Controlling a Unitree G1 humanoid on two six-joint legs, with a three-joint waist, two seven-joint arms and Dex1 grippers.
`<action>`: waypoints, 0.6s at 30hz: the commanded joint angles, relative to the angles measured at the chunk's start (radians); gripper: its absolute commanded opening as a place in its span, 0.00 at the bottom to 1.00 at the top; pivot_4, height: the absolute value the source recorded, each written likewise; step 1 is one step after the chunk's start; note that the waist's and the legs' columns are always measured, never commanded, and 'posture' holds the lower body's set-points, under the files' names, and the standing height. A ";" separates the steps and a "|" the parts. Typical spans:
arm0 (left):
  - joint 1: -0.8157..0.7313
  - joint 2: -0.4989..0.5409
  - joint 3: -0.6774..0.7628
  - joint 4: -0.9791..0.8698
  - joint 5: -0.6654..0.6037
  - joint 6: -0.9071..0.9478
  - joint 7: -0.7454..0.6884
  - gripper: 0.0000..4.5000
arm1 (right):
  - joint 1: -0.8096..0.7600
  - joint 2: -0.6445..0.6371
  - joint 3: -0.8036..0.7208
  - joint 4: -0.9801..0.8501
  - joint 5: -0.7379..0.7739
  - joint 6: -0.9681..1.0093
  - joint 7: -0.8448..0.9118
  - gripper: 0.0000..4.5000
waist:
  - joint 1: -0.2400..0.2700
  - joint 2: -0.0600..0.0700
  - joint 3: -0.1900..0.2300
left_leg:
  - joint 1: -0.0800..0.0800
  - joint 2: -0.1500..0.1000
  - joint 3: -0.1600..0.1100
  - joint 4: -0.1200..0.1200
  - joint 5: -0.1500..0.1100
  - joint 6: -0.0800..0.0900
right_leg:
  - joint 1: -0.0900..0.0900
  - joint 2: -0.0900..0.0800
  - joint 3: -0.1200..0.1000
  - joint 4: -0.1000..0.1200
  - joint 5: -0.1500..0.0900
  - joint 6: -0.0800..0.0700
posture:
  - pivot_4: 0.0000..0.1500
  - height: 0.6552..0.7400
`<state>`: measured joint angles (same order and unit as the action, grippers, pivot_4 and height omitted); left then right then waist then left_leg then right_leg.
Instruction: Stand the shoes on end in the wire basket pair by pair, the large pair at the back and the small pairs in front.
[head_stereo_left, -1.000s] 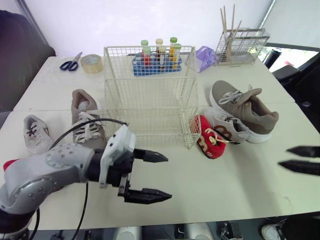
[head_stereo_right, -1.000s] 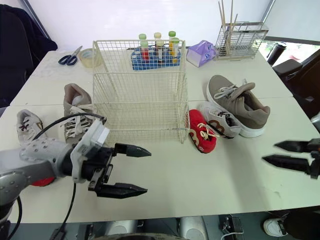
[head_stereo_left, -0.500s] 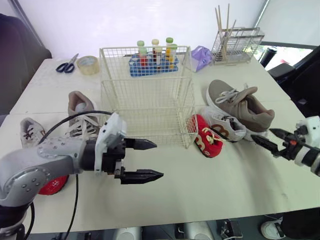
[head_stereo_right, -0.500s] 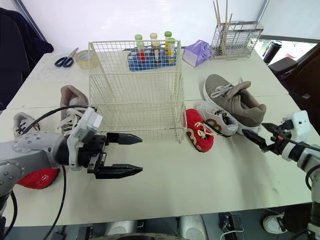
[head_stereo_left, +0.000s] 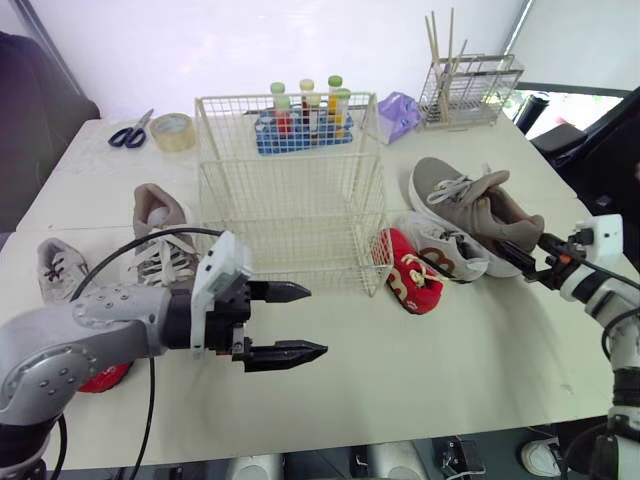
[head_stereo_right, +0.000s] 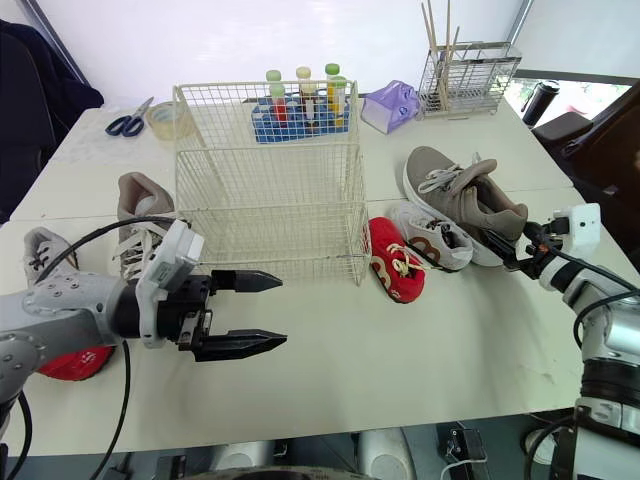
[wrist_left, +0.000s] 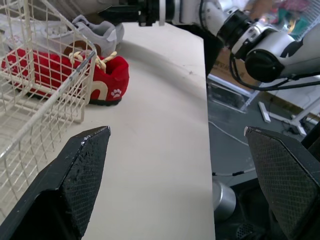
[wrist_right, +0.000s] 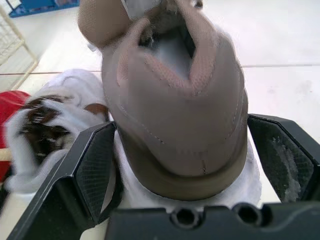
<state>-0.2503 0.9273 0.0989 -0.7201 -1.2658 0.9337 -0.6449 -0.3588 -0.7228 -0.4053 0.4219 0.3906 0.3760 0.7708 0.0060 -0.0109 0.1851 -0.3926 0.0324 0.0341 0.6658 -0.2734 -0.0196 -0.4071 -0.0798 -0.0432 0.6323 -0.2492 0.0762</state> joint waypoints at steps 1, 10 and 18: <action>-0.010 0.028 0.042 -0.016 -0.014 -0.002 -0.001 0.99 | -0.050 0.010 0.023 0.104 -0.022 -0.069 0.019 1.00 | -0.002 0.000 0.000 | 0.000 0.000 0.001 0.000 0.000 0.000 | 0.000 0.000 0.001 0.000 0.000 0.000 | 1.00 1.00; 0.022 0.071 0.069 -0.022 -0.008 -0.007 -0.002 1.00 | -0.105 0.025 0.071 0.246 -0.055 -0.217 0.065 0.46 | -0.023 -0.002 -0.001 | 0.002 0.000 0.003 0.000 0.000 0.000 | 0.001 0.000 0.004 0.000 0.001 0.002 | 1.00 1.00; -0.005 0.069 0.051 0.019 0.022 -0.012 -0.041 1.00 | -0.142 -0.032 0.068 0.204 -0.076 -0.280 0.057 0.18 | -0.023 -0.005 -0.002 | 0.004 0.000 0.005 0.000 0.000 0.000 | 0.002 0.001 0.006 0.000 0.002 0.002 | 1.00 1.00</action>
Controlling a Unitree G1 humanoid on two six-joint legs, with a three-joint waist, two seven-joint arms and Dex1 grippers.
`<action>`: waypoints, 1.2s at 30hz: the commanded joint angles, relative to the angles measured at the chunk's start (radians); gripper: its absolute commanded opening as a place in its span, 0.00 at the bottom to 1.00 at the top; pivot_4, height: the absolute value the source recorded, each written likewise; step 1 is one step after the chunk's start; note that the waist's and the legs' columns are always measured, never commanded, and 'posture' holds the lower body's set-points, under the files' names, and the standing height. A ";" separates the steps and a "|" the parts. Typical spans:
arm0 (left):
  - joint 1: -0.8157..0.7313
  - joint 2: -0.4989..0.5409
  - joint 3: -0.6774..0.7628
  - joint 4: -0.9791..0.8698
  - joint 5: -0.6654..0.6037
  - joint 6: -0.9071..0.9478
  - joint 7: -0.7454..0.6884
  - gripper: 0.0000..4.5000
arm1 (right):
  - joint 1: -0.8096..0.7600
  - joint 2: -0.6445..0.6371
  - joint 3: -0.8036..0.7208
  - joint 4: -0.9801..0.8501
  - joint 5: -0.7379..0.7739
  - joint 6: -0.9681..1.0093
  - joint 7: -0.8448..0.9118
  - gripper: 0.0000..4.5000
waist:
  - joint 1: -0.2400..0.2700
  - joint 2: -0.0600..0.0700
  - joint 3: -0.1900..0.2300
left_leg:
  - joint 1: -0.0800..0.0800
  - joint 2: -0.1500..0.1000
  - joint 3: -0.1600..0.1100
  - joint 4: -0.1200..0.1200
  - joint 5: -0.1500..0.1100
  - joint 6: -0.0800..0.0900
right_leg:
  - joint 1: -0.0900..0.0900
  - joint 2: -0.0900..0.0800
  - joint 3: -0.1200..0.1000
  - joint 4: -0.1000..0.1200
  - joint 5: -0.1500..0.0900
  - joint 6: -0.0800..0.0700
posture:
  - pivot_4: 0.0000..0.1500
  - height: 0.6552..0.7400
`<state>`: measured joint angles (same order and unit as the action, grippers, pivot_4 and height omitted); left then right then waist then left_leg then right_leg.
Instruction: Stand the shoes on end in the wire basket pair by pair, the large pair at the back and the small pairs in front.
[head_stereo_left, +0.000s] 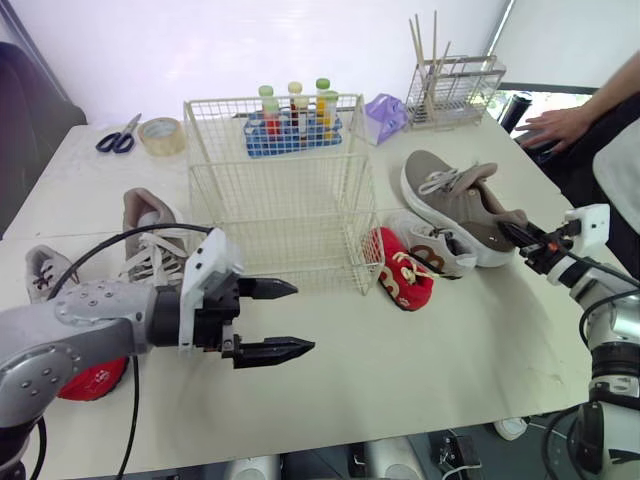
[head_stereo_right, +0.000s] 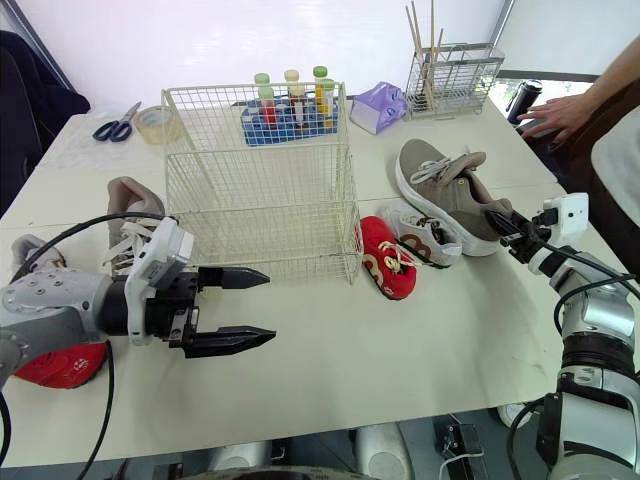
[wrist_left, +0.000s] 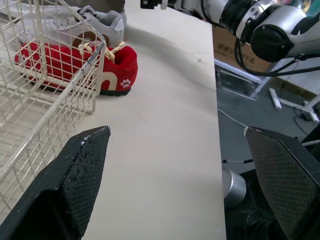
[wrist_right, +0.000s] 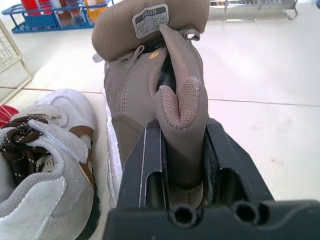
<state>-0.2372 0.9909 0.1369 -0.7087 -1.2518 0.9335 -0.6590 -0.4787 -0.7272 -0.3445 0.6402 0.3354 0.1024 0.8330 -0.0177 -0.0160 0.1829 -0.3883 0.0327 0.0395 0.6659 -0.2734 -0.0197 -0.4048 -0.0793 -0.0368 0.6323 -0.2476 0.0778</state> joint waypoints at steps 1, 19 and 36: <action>-0.021 0.006 0.012 0.016 0.014 -0.013 -0.037 1.00 | -0.032 -0.037 0.005 -0.019 -0.021 -0.011 -0.009 0.18 | 0.001 0.000 0.000 | 0.000 0.000 0.001 0.000 0.000 0.000 | 0.000 0.000 0.001 0.000 0.000 0.000 | 1.00 1.00; -0.171 0.018 0.094 0.233 -0.037 0.037 -0.129 1.00 | -1.046 -0.281 0.218 0.141 -0.134 -0.213 0.348 0.18 | -0.001 0.016 0.012 | -0.018 0.001 0.010 -0.004 0.000 0.001 | -0.026 0.002 0.010 0.002 0.004 0.008 | 1.00 1.00; 0.285 0.172 0.766 0.244 -0.204 0.262 -0.234 1.00 | -1.102 -0.425 0.675 -0.394 0.634 0.189 0.781 0.18 | -0.001 0.014 0.014 | -0.021 0.000 0.010 -0.001 -0.001 0.002 | -0.028 -0.002 0.008 0.001 0.003 0.005 | 1.00 1.00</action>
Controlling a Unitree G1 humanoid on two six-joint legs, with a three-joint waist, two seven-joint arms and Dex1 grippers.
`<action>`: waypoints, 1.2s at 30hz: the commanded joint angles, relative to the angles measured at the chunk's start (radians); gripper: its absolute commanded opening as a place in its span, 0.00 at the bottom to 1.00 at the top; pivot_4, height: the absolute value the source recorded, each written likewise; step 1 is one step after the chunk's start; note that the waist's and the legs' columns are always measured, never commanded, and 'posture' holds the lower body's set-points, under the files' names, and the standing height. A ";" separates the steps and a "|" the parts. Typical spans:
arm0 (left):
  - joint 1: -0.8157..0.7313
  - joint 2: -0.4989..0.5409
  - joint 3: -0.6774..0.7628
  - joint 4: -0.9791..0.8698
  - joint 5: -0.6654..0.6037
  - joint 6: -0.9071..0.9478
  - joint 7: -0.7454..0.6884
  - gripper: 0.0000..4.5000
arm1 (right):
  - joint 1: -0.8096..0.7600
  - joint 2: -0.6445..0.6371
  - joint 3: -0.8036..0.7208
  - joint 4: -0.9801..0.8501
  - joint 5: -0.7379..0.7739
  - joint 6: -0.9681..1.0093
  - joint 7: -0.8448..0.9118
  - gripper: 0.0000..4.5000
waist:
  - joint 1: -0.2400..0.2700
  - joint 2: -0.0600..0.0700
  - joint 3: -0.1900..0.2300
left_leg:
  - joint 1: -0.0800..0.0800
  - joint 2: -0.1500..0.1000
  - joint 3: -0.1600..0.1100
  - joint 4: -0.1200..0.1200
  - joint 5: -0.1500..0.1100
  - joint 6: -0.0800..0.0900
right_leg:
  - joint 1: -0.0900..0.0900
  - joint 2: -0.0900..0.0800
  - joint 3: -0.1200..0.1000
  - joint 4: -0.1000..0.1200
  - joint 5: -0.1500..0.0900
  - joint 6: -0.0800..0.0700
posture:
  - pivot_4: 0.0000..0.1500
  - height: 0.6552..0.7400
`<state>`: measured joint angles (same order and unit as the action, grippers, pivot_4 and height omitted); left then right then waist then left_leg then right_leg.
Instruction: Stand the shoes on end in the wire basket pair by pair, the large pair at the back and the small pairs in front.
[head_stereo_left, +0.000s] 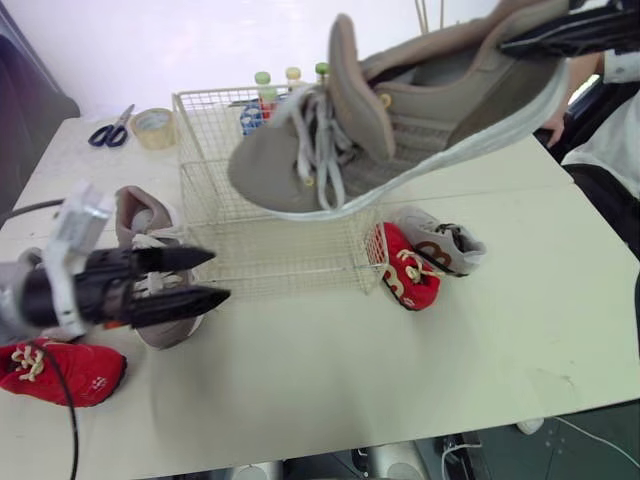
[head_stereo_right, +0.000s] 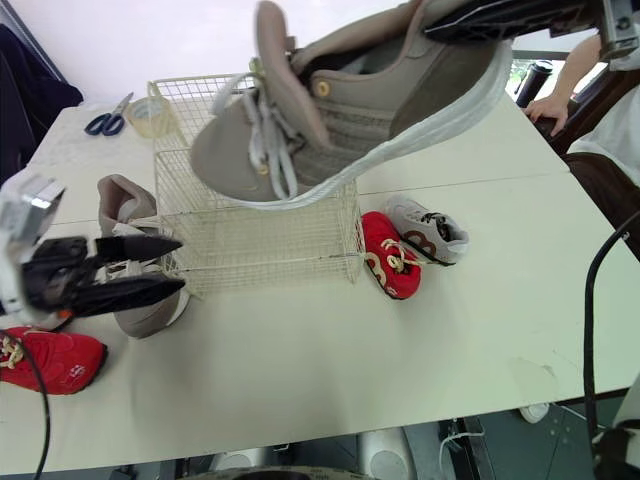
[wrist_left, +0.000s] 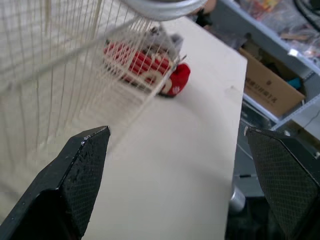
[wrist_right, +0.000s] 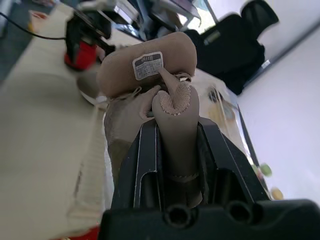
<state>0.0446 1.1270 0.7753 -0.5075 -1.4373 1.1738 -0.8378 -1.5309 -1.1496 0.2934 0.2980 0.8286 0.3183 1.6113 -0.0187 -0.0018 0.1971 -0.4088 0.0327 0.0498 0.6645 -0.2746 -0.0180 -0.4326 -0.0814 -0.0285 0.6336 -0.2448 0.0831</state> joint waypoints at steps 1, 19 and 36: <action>0.003 0.045 0.144 0.061 -0.019 0.025 -0.068 1.00 | -0.054 -0.002 0.061 -0.064 0.170 -0.036 0.003 0.18 | 0.001 0.000 0.000 | 0.001 0.000 0.000 0.000 0.000 0.000 | 0.000 0.001 0.000 0.001 0.000 -0.001 | 1.00 1.00; -0.389 0.088 -0.357 0.135 -0.001 -0.039 -0.335 1.00 | -0.085 0.015 0.191 -0.229 0.431 0.001 0.003 0.18 | 0.007 -0.002 0.000 | 0.000 0.000 -0.001 0.001 0.001 -0.002 | 0.000 0.001 0.000 0.002 0.002 0.002 | 1.00 1.00; -0.718 -0.002 -0.650 0.362 0.206 0.019 -0.523 1.00 | -0.117 -0.037 0.339 -0.297 0.417 -0.092 0.003 0.18 | 0.006 -0.007 0.000 | -0.001 0.000 -0.001 0.003 0.001 -0.002 | -0.007 0.001 0.000 0.015 0.001 0.003 | 1.00 1.00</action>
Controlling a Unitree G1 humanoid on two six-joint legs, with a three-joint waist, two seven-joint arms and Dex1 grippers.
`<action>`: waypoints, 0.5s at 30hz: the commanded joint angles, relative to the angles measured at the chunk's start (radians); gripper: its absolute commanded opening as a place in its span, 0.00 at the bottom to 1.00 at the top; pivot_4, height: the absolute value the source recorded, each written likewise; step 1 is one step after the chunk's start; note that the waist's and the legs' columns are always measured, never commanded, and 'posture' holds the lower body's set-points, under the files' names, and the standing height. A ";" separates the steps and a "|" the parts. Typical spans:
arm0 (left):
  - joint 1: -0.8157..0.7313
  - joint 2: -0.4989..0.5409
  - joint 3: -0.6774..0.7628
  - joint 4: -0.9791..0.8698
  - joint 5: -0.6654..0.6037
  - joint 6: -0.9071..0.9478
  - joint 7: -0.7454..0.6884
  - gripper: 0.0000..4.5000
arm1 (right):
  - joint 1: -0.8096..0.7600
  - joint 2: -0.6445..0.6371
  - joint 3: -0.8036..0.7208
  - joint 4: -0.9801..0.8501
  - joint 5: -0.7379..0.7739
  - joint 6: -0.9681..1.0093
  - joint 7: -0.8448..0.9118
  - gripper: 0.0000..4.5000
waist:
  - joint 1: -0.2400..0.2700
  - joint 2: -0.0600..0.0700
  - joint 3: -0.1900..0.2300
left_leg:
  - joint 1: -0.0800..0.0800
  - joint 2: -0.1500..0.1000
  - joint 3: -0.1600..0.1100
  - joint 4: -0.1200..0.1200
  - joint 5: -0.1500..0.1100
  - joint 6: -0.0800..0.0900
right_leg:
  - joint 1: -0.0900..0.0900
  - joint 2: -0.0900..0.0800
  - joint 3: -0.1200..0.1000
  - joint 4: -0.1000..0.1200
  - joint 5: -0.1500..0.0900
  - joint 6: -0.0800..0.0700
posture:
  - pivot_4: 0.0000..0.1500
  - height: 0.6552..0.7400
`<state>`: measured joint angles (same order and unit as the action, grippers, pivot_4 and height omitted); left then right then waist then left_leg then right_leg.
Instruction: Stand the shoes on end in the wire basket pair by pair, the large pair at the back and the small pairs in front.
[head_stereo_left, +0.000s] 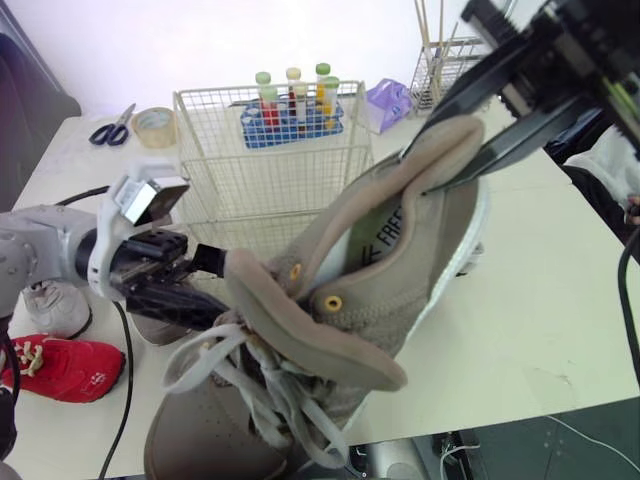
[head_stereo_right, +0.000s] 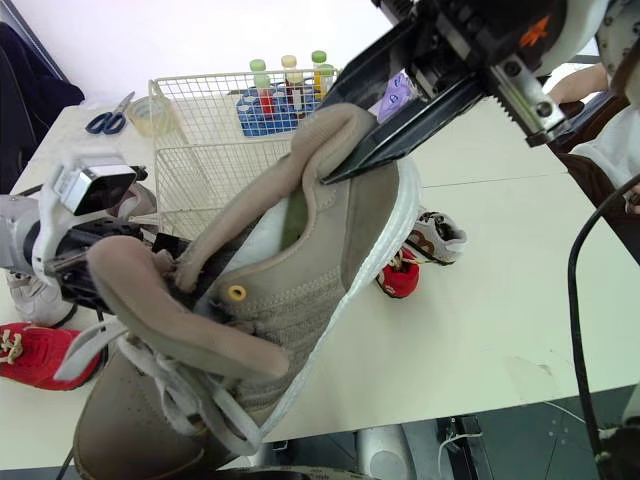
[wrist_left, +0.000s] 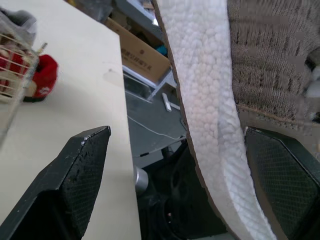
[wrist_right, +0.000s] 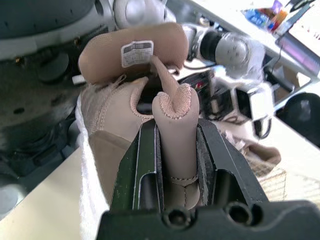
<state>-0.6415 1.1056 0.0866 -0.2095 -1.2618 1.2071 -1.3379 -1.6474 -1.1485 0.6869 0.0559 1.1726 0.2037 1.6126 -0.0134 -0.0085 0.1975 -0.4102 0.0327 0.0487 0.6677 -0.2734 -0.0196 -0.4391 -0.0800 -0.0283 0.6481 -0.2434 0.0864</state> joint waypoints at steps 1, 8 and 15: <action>-0.038 0.023 0.046 0.079 0.038 -0.012 -0.028 1.00 | 0.008 -0.046 -0.060 -0.070 0.078 0.023 0.002 0.18 | 0.000 0.000 0.000 | 0.000 0.000 0.000 0.000 0.000 0.000 | 0.000 0.000 0.000 0.000 0.000 0.000 | 1.00 1.00; 0.034 0.068 0.115 -0.008 -0.009 0.039 -0.057 1.00 | 0.006 -0.026 -0.039 -0.010 0.031 -0.015 0.002 0.18 | -0.004 0.000 0.000 | 0.000 0.000 0.001 0.001 0.000 0.000 | 0.000 0.000 0.000 0.000 0.000 0.000 | 1.00 1.00; 0.125 0.035 0.145 -0.133 -0.094 0.063 -0.022 1.00 | -0.017 0.002 -0.006 0.042 -0.009 -0.061 0.002 0.18 | 0.001 -0.001 0.000 | 0.000 0.000 0.000 0.001 0.000 0.000 | 0.000 -0.001 0.000 0.000 0.000 0.000 | 1.00 1.00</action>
<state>-0.5194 1.1439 0.2051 -0.3029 -1.3130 1.2641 -1.3636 -1.6205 -1.1454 0.7030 0.0801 1.1533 0.1634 1.6125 -0.0123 -0.0090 0.1975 -0.4102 0.0328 0.0490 0.6686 -0.2733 -0.0197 -0.4387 -0.0807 -0.0278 0.6482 -0.2435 0.0864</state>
